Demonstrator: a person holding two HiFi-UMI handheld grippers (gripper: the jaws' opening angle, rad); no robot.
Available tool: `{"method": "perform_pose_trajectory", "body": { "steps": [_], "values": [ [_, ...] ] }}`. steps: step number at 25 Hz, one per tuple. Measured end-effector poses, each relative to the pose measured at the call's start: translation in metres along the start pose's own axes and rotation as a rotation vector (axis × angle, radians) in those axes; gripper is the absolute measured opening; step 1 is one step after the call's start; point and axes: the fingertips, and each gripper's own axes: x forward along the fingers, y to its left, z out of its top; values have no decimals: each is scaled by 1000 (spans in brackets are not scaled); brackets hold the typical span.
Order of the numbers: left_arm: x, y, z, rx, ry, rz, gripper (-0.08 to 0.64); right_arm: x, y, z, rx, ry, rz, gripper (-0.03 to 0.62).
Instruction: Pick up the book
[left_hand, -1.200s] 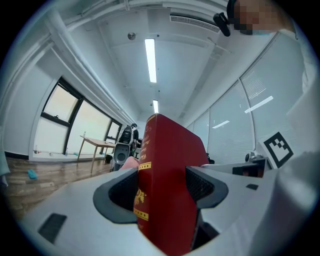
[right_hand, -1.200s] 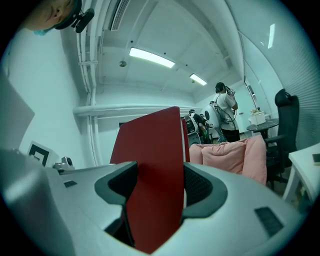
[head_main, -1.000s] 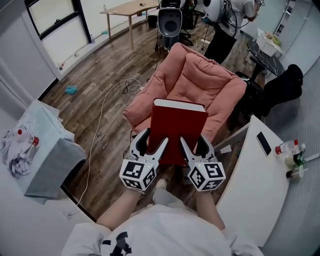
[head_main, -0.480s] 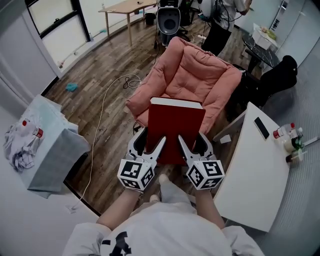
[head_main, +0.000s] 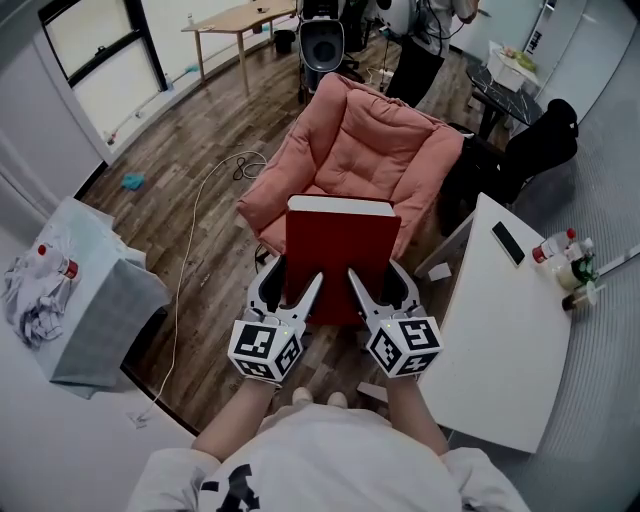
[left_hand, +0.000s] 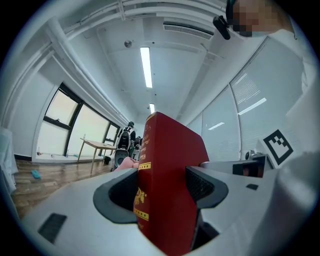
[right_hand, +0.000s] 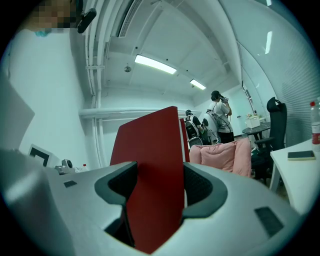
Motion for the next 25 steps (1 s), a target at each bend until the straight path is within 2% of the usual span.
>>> {"method": "perform_pose_trajectory", "body": {
  "steps": [11,25],
  "values": [
    [7,-37,0,12,-17,-5,288,-28,-24,10,1,-12,10,293],
    [7,-53,-4,13,-2,-19,288,-44,-32,9,-1,-21,-7,291]
  ]
}}
